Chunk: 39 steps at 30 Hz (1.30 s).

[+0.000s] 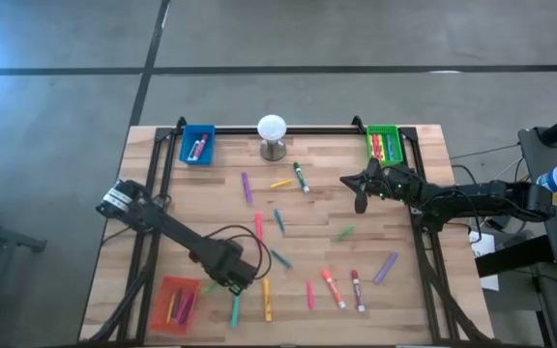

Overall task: Pick & Place Markers
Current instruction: Put the left green pen into the orange bin

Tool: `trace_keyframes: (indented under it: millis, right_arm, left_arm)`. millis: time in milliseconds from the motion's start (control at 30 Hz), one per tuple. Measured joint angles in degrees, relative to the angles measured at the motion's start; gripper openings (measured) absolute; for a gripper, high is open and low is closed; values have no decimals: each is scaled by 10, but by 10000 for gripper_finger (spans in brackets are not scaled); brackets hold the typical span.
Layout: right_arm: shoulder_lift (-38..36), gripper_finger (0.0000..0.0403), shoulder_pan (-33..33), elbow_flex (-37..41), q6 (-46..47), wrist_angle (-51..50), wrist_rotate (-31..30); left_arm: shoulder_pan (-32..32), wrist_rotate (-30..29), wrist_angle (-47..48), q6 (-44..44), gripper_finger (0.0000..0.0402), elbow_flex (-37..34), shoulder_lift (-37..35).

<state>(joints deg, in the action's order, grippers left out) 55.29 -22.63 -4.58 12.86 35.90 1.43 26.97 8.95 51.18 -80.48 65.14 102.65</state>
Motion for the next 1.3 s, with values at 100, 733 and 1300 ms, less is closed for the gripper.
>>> trace_keyframes:
  millis: [100, 733, 1300]
  right_arm:
    - [0, 9, 0, 0, 0, 0, 0]
    - [0, 8, 0, 1, 2, 0, 0]
    - [0, 9, 0, 2, 2, 0, 0]
  left_arm:
    - [-13, -6, 17, 3, 28, 9, -29]
    - [173, -12, 135, -282, 25, 37, -155]
    - [294, -11, 68, -516, 32, -84, -145]
